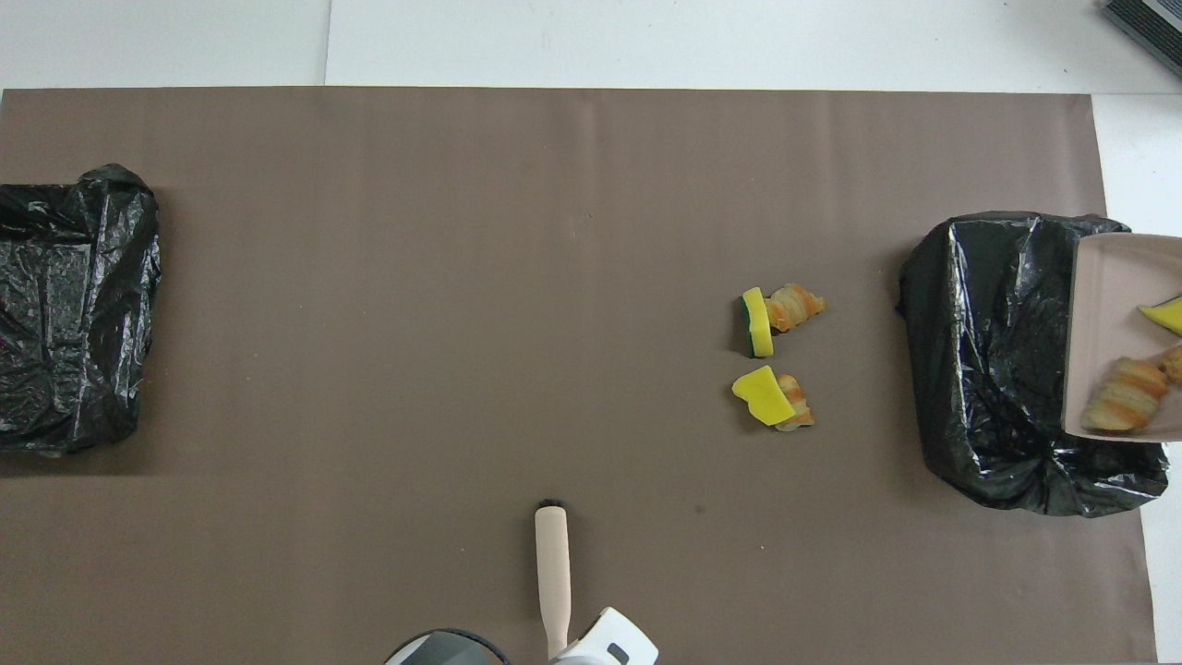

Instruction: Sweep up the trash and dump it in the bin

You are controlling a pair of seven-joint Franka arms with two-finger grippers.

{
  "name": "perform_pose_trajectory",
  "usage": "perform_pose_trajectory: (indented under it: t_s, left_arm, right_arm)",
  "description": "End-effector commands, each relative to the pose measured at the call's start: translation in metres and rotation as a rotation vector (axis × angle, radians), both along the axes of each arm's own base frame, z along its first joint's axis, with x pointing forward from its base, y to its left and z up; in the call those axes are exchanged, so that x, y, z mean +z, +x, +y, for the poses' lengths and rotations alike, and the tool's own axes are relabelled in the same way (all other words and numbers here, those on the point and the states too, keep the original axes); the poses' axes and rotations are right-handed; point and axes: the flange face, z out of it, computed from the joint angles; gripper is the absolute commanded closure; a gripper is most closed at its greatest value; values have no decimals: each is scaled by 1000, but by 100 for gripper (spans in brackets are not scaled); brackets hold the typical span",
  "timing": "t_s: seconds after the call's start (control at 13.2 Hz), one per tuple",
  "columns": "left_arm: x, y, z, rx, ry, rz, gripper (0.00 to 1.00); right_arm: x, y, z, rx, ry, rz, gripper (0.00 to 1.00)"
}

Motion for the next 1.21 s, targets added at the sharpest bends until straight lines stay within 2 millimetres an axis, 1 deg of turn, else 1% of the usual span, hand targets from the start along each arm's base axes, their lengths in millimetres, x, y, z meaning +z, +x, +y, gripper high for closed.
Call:
perform_pose_trajectory:
  t_s: [0.0,0.08,0.15,0.3,0.38,0.45,0.53,0.61,0.68,0.83,0.98,1.06,1.14]
  left_arm:
    - [43,59,1,28,-49,-18,0]
    - [64,89,6,22,-74,-21,0]
    - [84,114,14,17,-98,-31,0]
    - [123,156,36,-15,-98,-80,0]
    - [147,178,50,-54,-87,-110,0]
    - [170,202,70,-86,-100,-117,0]
    - [191,226,94,-106,-117,-127,0]
    - [208,244,115,-135,-126,-133,0]
    - [223,256,130,-151,-130,-140,0]
    - [256,279,168,-149,-116,-170,0]
    - [287,295,210,-172,-120,-180,0]
    - [299,301,228,-176,-121,-180,0]
    - [309,308,242,-176,-117,-175,0]
  right_arm:
    - [-13,5,3,117,-123,46,100]
    - [-14,6,5,148,-164,57,100]
    - [-14,8,8,168,-188,68,100]
    - [-14,12,13,199,-229,88,100]
    - [-15,18,23,230,-248,94,100]
    - [-14,21,29,247,-267,102,100]
    - [-14,21,29,251,-272,105,100]
    - [-15,21,30,254,-275,109,100]
    - [-15,21,29,260,-289,118,100]
    - [-13,21,29,271,-313,130,100]
    - [-10,22,27,276,-329,136,100]
    - [-5,21,27,288,-332,139,100]
    - [2,21,28,295,-340,136,100]
